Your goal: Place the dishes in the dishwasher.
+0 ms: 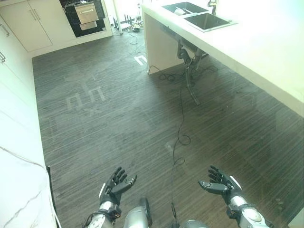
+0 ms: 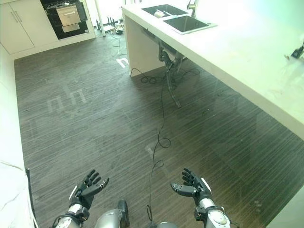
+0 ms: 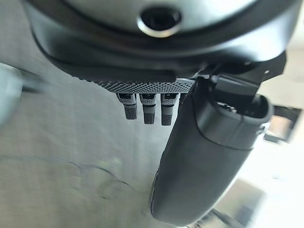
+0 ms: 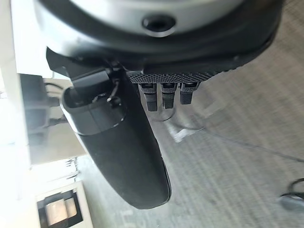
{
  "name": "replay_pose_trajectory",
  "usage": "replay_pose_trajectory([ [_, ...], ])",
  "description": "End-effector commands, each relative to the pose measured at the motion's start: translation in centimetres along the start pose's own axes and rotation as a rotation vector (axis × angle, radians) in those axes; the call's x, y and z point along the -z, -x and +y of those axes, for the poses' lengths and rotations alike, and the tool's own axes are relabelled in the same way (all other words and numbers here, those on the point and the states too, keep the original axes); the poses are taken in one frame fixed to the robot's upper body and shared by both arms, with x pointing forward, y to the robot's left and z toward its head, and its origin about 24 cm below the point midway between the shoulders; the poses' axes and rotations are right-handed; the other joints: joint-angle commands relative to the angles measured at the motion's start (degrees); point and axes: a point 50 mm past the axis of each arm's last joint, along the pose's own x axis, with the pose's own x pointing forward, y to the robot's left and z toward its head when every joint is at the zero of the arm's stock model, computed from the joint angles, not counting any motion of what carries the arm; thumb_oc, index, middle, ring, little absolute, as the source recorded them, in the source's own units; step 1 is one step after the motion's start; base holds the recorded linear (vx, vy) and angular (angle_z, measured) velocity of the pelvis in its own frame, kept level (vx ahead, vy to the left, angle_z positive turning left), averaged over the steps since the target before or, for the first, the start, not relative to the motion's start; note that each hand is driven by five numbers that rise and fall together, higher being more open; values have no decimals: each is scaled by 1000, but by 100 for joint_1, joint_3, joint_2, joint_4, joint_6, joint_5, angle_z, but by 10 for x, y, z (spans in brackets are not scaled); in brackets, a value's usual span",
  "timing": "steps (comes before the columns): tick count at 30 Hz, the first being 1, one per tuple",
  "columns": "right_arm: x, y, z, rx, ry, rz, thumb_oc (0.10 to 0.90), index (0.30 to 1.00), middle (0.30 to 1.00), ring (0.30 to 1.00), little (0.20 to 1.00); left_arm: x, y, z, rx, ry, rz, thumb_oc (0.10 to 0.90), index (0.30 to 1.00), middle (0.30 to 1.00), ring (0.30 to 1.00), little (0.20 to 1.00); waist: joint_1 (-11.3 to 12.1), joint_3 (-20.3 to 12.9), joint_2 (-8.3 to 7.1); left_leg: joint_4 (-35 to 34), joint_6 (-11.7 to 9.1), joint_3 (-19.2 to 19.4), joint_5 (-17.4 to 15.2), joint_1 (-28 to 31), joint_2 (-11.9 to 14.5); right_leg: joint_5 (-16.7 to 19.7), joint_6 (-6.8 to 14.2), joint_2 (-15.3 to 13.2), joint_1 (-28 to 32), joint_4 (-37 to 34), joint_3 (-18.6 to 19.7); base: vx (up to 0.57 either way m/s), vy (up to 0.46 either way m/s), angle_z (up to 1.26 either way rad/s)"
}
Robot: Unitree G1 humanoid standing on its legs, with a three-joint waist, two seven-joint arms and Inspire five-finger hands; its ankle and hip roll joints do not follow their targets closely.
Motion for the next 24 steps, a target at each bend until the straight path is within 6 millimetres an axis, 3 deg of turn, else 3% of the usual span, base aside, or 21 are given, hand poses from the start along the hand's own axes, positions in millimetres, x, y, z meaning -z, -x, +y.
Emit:
replay_pose_trajectory([
  [1, -40, -6, 17, -32, -13, -232, 800, 900, 900, 900, 900, -47, -6, -3, 97, -102, -164, 800, 900, 900, 900, 900, 4, -532, 143, 89, -256, -216, -1016, 25, 114, 1013, 828, -365, 442, -51, -634, 175, 209, 21],
  [3, -44, -6, 26, -31, -29, -262, 800, 900, 900, 900, 900, -53, -9, -16, 149, -140, -170, 800, 900, 900, 900, 900, -78, -490, 175, 89, -91, -326, -1183, 192, -90, 1683, 973, -474, -308, 1719, -495, 183, 292, 22],
  [5, -47, -8, 29, -39, -19, -276, 800, 900, 900, 900, 900, -57, -11, -23, 169, -162, -185, 800, 900, 900, 900, 900, -116, -468, 242, 89, -51, -309, -1233, 255, -80, 1704, 853, -540, -819, 1984, -563, 97, 157, 36],
  [7, -50, -9, 29, -45, -18, -288, 800, 900, 900, 900, 900, -61, -13, -27, 188, -164, -192, 800, 900, 900, 900, 900, -125, -401, 224, 89, -90, -332, -1224, 379, -121, 1472, 773, -524, -921, 1467, -769, 161, 28, 19],
  [8, -52, -8, 28, -46, -22, -296, 800, 900, 900, 900, 900, -64, -13, -29, 189, -160, -199, 800, 900, 900, 900, 900, -139, -353, 212, 89, -124, -388, -1238, 472, -128, 1459, 733, -481, -913, 1050, -889, 239, -101, 11],
  [9, -52, -4, 26, -47, -23, -307, 800, 900, 900, 900, 900, -68, -13, -29, 195, -168, -207, 800, 900, 900, 900, 900, -183, -295, 163, 89, -184, -452, -1312, 627, -135, 1576, 666, -490, -984, 156, -1035, 233, -126, 9],
  [10, -52, -3, 25, -46, -25, -310, 800, 900, 900, 900, 900, -68, -12, -30, 199, -172, -207, 800, 900, 900, 900, 900, -217, -280, 137, 89, -199, -466, -1337, 665, -144, 1619, 656, -523, -1045, -51, -1054, 391, -276, 12],
  [11, -52, 1, 19, -28, -41, -330, 800, 900, 900, 900, 900, -65, -8, -32, 216, -220, -206, 800, 900, 900, 900, 900, -313, -247, -122, 89, -182, -437, -1604, 872, -401, 1824, 845, -965, -1833, -51, -674, 331, -246, 13],
  [14, -58, 3, 18, -22, -46, -360, 800, 900, 900, 900, 900, -63, -5, -32, 231, -269, -207, 800, 900, 900, 900, 900, -405, -222, -171, 89, -96, -633, -1873, 1085, -553, 2007, 960, -1220, -2396, -51, -264, 420, -244, 37],
  [15, -61, 2, 19, -20, -41, -371, 800, 900, 900, 900, 900, -63, -4, -29, 225, -263, -202, 800, 900, 900, 900, 900, -386, -242, -169, 89, -89, -650, -1926, 1136, -569, 1814, 938, -1209, -2329, -51, -270, 608, -319, 50],
  [20, -79, 0, 21, -21, 11, -417, 800, 900, 900, 900, 900, -64, -2, -21, 170, -223, -203, 800, 900, 900, 900, 900, -375, -492, -157, 89, -204, -579, -1948, 1544, -418, 1580, 795, -987, -1925, -51, -424, 446, -249, 18],
  [22, -85, 4, 15, -35, 61, -437, 800, 900, 900, 900, 900, -64, 4, -16, 154, -209, -215, 800, 900, 900, 900, 900, -366, -613, -103, 89, -403, -493, -1563, 1818, -276, 1351, 565, -802, -1759, -51, -524, 540, -299, -10],
  [23, -88, 6, 12, -50, 76, -446, 800, 900, 900, 900, 900, -63, 6, -14, 140, -191, -217, 800, 900, 900, 900, 900, -319, -644, -100, 89, -616, -428, -792, 1908, -155, 1176, 420, -693, -1620, -51, -565, 528, -370, -41],
  [24, -91, 7, 10, -72, 103, -453, 800, 900, 900, 900, 900, -59, 6, -11, 120, -154, -212, 800, 900, 900, 900, 900, -241, -629, -192, 465, -797, -379, -109, 1846, -149, 957, 255, -663, -1421, -51, -505, 606, -459, -49],
])
